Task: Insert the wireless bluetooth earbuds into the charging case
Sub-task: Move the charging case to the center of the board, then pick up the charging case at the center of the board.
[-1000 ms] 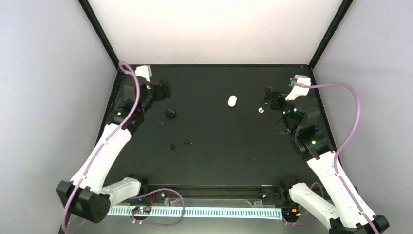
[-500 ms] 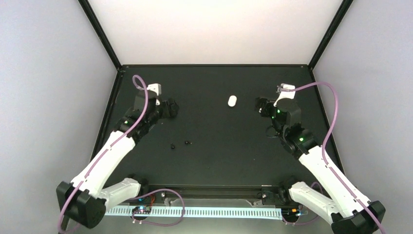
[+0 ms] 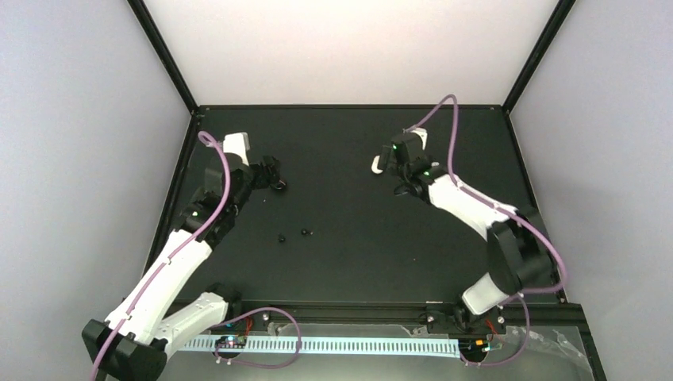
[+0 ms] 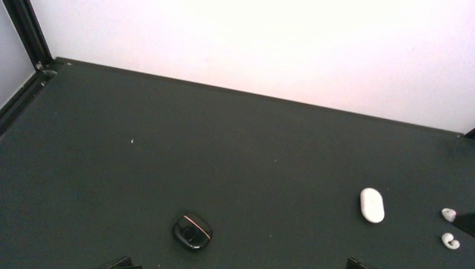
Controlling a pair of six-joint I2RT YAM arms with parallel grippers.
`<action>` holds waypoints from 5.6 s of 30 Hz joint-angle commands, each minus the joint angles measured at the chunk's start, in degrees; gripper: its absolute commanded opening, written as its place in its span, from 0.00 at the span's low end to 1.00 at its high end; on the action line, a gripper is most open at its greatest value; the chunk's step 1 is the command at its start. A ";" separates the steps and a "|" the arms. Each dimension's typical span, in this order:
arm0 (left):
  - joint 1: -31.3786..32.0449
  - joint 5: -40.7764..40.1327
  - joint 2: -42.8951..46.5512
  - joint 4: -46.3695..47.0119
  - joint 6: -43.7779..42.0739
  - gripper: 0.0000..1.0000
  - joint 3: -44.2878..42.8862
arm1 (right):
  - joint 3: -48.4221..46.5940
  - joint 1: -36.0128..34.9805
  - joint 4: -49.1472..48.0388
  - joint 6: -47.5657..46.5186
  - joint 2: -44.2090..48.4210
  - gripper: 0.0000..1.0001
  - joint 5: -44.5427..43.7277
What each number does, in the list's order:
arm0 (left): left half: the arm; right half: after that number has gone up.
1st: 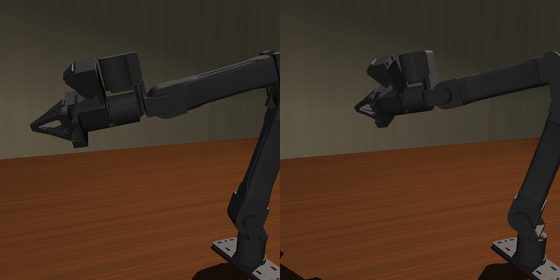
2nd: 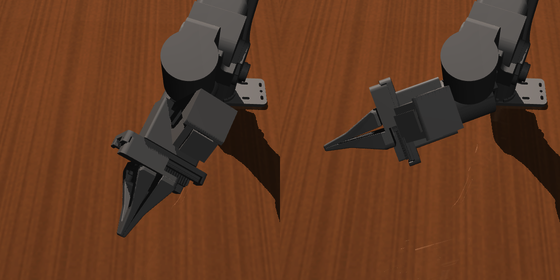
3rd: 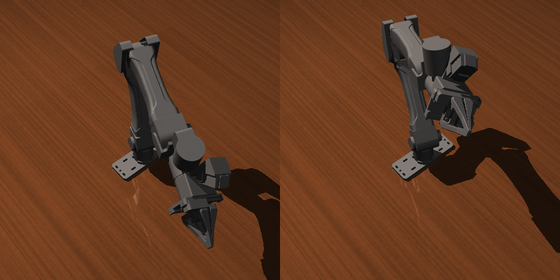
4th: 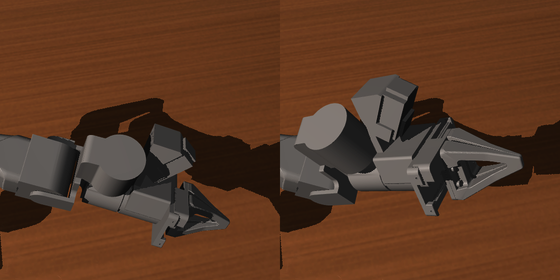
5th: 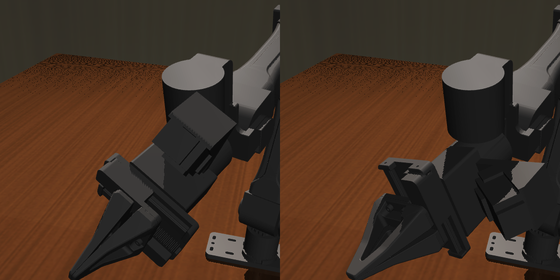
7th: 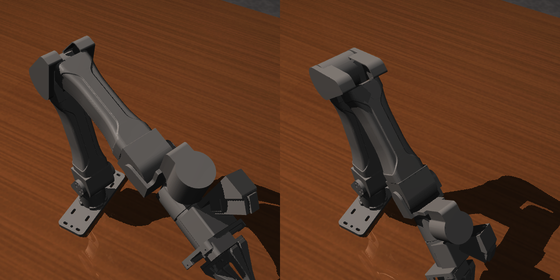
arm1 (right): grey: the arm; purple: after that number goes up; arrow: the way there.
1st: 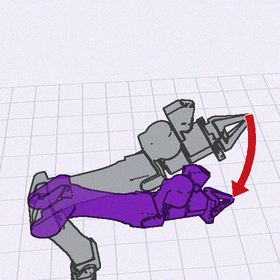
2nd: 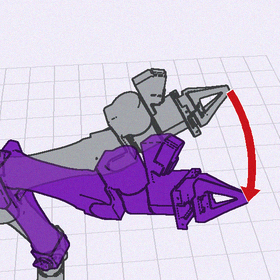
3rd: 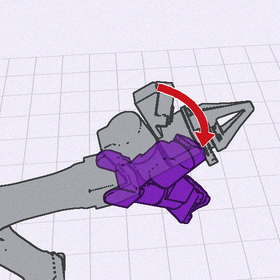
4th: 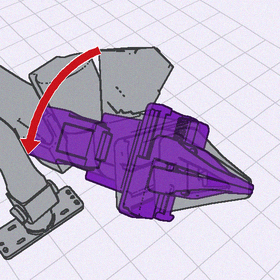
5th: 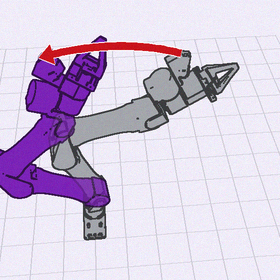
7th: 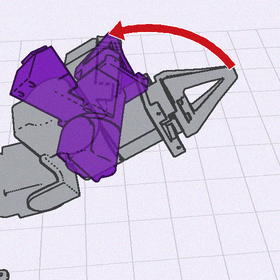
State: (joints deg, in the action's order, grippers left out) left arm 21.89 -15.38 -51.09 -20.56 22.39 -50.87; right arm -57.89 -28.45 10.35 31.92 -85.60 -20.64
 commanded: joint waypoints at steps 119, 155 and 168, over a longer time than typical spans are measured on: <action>1.14 20.65 -2.68 4.34 3.27 0.99 3.52 | 6.06 -16.64 16.72 -7.65 -11.52 0.50 8.24; 1.30 27.50 -0.81 9.36 3.83 0.99 6.03 | 12.04 -18.21 12.99 -13.35 5.44 0.25 8.21; 12.78 49.14 -13.38 14.28 6.70 0.99 3.96 | 17.11 -25.21 6.98 -17.96 25.45 0.26 8.68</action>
State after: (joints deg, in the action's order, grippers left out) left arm 31.22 27.79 -60.38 -8.95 28.10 -43.16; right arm -41.80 -52.56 19.68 15.94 -61.10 -11.92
